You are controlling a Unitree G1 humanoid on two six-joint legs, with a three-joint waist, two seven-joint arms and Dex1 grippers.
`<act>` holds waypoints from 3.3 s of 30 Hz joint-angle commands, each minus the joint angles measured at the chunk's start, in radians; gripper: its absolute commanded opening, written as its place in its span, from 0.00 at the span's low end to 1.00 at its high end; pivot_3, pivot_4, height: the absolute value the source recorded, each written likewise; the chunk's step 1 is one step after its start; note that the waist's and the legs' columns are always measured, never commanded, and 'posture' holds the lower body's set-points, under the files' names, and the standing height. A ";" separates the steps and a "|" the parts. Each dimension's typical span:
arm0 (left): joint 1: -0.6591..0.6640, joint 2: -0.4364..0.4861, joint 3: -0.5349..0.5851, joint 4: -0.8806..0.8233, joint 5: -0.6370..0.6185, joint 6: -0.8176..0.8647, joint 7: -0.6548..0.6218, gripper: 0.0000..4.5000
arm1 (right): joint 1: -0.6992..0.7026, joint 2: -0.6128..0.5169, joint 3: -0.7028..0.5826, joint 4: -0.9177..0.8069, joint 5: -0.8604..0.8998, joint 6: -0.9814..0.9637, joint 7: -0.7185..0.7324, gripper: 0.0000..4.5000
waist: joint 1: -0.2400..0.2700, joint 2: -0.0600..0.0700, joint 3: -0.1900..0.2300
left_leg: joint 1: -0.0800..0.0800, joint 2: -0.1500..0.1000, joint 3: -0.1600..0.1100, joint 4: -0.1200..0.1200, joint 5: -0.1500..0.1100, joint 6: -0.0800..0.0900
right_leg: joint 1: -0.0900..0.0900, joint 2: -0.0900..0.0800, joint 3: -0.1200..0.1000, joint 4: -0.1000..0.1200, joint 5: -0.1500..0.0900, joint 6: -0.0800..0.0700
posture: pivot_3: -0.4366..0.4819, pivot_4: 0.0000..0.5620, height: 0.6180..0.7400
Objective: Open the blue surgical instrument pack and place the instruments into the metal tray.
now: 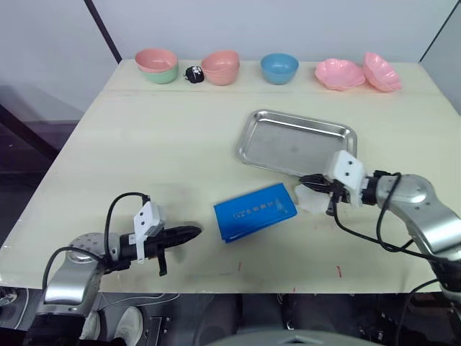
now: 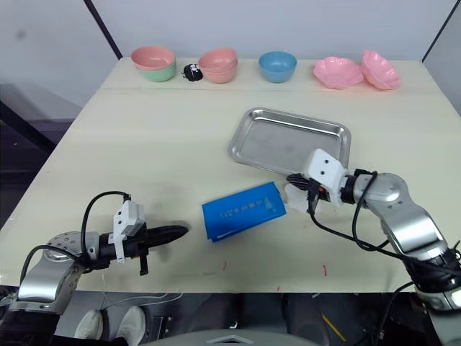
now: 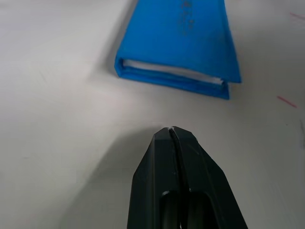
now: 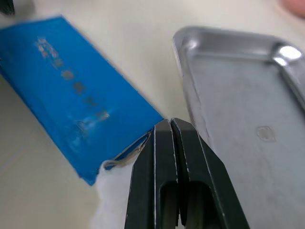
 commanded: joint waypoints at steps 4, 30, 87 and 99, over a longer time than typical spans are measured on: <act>-0.067 -0.003 -0.047 0.022 0.003 0.010 -0.026 0.01 | -0.078 0.004 0.150 0.093 -0.161 -0.067 0.062 0.00 | -0.002 0.000 0.000 | -0.001 -0.001 0.000 0.000 0.000 0.000 | -0.002 -0.001 0.000 0.000 0.000 0.000 | 0.48 0.27 1.00; -0.213 -0.128 -0.210 0.090 0.056 0.046 -0.034 0.01 | 0.025 0.025 0.120 -0.057 -0.117 0.072 0.195 0.00 | 0.003 0.000 0.000 | 0.000 -0.002 -0.004 0.014 0.000 0.000 | 0.003 0.001 -0.003 0.010 0.000 0.000 | 0.48 0.27 1.00; -0.280 0.100 -0.061 -0.154 -0.184 0.033 -0.337 0.86 | 0.632 0.043 -0.344 -0.065 0.017 -0.655 0.189 1.00 | -0.003 0.003 0.010 | 0.001 -0.002 -0.003 0.016 0.000 0.000 | 0.003 0.003 0.000 0.014 -0.001 0.001 | 0.48 0.27 1.00; -0.270 0.149 -0.066 -0.223 -0.242 0.092 -0.370 0.99 | 0.450 0.061 -0.158 0.239 -0.175 -1.050 0.165 1.00 | -0.002 0.001 0.013 | 0.001 -0.002 -0.001 0.016 0.000 0.000 | 0.003 0.004 0.000 0.015 -0.001 0.001 | 0.48 0.27 1.00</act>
